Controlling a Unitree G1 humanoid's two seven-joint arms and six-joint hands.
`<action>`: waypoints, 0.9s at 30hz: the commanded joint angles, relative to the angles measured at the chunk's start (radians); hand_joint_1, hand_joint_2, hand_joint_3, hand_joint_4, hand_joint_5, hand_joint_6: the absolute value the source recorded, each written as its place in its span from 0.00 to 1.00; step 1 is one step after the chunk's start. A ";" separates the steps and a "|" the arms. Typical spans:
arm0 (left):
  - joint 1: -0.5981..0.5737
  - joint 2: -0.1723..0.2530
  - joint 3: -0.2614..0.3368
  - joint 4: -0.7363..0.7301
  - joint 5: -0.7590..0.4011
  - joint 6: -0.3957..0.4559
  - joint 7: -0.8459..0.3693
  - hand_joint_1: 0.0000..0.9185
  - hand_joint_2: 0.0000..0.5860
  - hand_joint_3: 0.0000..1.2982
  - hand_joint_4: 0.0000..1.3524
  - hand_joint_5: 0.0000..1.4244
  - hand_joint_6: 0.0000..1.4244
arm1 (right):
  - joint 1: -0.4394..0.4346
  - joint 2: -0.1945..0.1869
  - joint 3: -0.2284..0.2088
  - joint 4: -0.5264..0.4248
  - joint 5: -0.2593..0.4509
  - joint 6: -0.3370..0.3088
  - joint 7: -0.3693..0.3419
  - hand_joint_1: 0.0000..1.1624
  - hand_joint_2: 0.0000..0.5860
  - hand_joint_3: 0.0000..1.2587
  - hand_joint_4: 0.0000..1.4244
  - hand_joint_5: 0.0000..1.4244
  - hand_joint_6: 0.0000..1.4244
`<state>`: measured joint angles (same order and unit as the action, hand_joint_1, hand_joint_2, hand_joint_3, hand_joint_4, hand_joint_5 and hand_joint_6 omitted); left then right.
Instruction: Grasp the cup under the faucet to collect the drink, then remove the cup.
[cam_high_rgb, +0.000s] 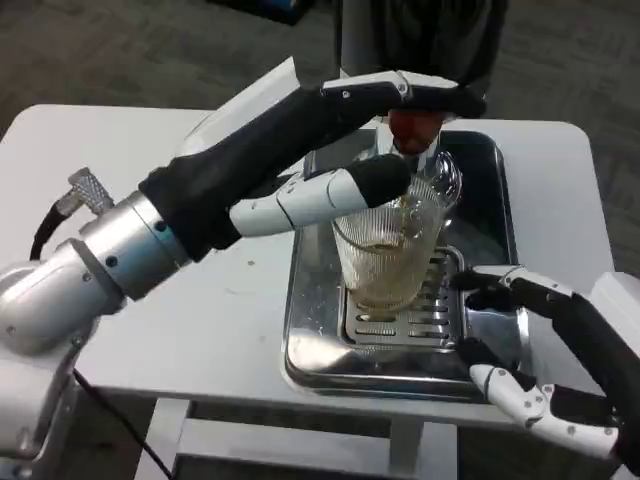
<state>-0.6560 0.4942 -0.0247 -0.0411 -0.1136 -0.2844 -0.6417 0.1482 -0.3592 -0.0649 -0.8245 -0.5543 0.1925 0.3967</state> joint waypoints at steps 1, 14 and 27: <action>0.039 0.021 -0.024 -0.010 0.021 -0.023 -0.035 0.00 0.19 0.25 0.14 0.16 0.07 | 0.017 0.029 -0.033 0.012 0.064 0.049 -0.007 0.43 0.71 0.21 0.25 0.24 0.18; 0.048 0.034 -0.021 -0.016 0.028 -0.023 -0.033 0.00 0.19 0.26 0.14 0.16 0.08 | 0.018 0.092 -0.064 0.059 0.272 0.154 -0.033 0.55 0.44 0.16 0.20 0.22 0.22; 0.050 0.035 -0.020 -0.013 0.031 -0.024 -0.023 0.00 0.19 0.26 0.14 0.16 0.08 | -0.013 0.156 -0.048 0.104 0.391 0.147 -0.129 0.67 0.33 0.16 0.19 0.22 0.26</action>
<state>-0.6403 0.5073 -0.0219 -0.0517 -0.1068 -0.2987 -0.6317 0.1412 -0.2246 -0.1273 -0.7356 -0.1884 0.3488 0.2915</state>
